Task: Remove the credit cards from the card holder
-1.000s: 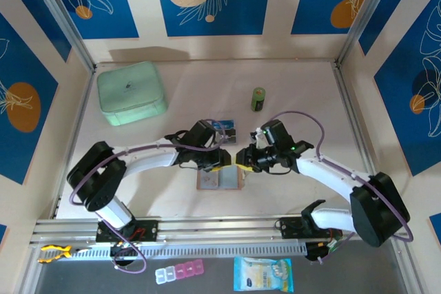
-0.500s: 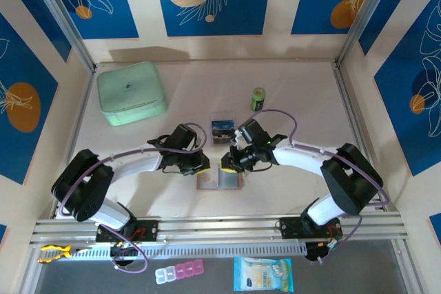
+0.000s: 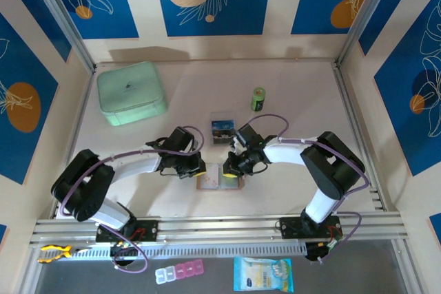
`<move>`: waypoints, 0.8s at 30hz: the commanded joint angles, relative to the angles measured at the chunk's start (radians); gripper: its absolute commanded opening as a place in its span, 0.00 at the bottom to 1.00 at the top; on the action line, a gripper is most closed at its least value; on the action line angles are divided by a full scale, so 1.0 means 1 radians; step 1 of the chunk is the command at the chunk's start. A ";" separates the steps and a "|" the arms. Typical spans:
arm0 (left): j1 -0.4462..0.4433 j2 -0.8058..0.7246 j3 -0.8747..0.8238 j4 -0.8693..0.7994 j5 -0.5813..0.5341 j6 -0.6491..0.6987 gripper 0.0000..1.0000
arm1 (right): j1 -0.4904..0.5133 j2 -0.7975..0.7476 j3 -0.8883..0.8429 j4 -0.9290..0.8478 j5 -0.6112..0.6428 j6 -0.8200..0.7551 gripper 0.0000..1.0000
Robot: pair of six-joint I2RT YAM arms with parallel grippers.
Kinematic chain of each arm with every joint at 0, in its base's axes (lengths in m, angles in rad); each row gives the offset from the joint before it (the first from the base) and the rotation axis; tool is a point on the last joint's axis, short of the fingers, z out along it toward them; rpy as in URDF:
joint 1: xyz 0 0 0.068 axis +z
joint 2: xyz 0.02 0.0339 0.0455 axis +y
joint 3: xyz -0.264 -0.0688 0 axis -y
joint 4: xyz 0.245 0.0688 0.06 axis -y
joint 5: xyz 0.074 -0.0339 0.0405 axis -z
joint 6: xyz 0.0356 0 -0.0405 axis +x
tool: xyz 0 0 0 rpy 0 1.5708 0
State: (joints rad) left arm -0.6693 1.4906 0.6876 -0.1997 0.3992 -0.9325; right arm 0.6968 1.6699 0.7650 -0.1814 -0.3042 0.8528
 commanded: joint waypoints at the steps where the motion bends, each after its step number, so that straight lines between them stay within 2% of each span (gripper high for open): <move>1: 0.011 -0.020 -0.002 -0.037 -0.009 0.038 0.08 | 0.016 -0.027 0.022 -0.062 0.038 -0.019 0.13; 9: 0.010 0.008 -0.003 -0.034 -0.010 0.050 0.06 | 0.031 -0.096 0.076 -0.097 0.035 -0.008 0.24; 16: 0.012 0.022 -0.013 -0.044 -0.027 0.066 0.05 | 0.036 -0.070 0.073 -0.036 -0.023 0.024 0.30; 24: 0.012 0.039 -0.036 -0.021 -0.017 0.063 0.05 | 0.055 -0.017 0.059 0.026 -0.049 0.047 0.30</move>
State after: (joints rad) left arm -0.6674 1.5093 0.6727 -0.2062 0.3882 -0.8875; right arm 0.7414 1.6356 0.8291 -0.1818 -0.3191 0.8806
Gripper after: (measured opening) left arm 0.061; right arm 0.300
